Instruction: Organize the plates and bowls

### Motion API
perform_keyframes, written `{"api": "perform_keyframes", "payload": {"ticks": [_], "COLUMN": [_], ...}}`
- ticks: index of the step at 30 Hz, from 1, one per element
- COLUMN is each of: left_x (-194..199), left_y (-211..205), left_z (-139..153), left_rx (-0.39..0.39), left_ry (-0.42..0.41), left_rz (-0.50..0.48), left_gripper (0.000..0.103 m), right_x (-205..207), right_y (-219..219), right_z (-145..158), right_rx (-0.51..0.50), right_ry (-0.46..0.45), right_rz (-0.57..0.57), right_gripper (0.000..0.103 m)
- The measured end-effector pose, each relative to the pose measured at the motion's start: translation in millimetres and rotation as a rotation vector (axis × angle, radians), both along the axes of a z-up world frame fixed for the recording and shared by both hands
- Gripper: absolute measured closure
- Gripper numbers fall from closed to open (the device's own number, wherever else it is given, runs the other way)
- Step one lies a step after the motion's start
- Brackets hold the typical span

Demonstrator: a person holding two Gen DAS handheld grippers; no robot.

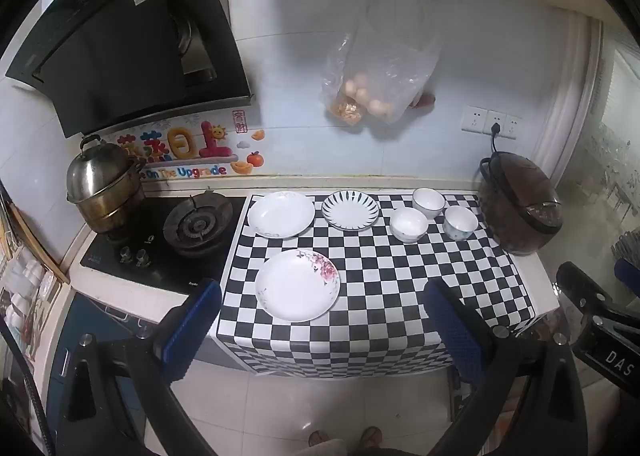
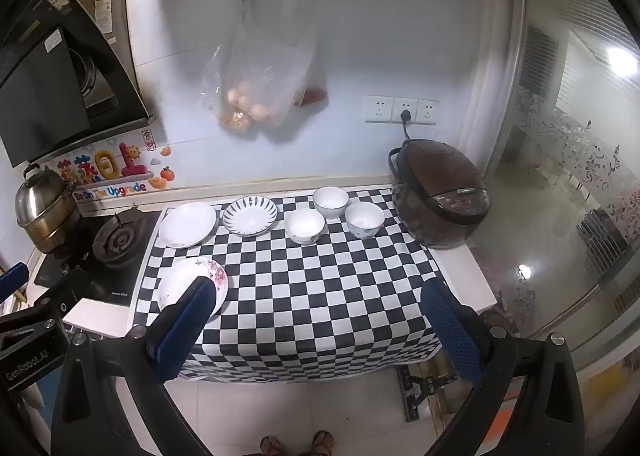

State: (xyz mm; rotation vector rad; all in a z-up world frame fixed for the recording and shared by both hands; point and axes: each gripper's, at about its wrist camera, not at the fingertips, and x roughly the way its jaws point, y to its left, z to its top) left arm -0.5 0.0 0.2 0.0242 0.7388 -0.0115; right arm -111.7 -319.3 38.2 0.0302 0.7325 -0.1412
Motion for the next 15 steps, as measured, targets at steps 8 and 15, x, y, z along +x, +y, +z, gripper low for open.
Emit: {"api": "perform_keyframes", "payload": {"ticks": [8,15], "left_x": [-0.7,0.6], "left_y": [-5.3,-0.9], "left_z": [-1.0,-0.7], "left_rx": [0.006,-0.005], "left_ry": [0.014,0.014], "left_rz": [-0.007,0.001], "left_gripper": [0.0,0.0], "right_x": [-1.1,-1.3], "right_y": [0.4,0.8], "right_z": [0.9,-0.4], "right_rx": [0.003,0.003], "right_ry": [-0.007,-0.005], "right_rz": [0.001,0.003], "right_gripper": [0.0,0.0]}}
